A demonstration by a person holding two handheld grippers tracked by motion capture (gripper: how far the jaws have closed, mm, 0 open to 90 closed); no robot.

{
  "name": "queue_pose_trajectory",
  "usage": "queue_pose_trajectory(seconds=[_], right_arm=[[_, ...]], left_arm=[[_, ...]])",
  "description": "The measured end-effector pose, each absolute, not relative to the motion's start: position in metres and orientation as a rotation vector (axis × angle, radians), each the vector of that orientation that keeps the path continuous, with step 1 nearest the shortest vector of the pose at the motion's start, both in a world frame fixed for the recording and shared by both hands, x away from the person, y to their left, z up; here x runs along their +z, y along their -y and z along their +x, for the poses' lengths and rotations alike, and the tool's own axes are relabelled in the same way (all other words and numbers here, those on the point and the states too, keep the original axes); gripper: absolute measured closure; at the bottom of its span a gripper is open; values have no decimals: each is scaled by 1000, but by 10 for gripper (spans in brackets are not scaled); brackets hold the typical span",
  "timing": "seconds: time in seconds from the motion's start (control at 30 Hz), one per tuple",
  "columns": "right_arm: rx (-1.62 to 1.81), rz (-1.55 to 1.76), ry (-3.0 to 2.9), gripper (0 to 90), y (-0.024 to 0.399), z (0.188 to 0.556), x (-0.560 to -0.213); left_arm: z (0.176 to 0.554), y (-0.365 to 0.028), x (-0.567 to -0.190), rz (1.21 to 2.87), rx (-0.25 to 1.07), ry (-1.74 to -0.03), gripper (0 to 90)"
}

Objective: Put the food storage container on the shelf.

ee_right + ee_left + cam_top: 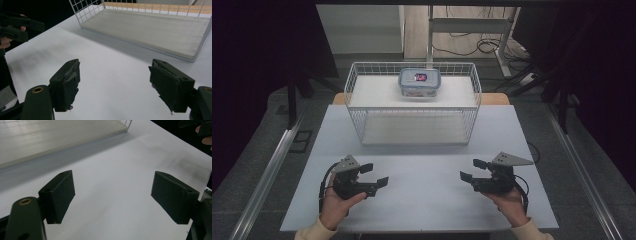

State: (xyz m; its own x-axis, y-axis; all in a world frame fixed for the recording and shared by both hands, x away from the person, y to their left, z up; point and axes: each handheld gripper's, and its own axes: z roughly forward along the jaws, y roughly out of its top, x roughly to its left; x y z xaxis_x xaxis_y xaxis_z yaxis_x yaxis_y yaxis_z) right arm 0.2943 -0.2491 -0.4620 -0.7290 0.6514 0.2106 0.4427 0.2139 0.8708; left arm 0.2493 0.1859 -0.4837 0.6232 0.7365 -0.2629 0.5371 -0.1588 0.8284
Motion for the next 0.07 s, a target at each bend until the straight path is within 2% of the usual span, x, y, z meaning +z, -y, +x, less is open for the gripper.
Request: queue_pose_trajectory(seconds=[0.07], right_arm=[[1537,1055,-2271,238,252,294,-463]], left_arm=[[248,-186,-484,1833,262,-1021,183]])
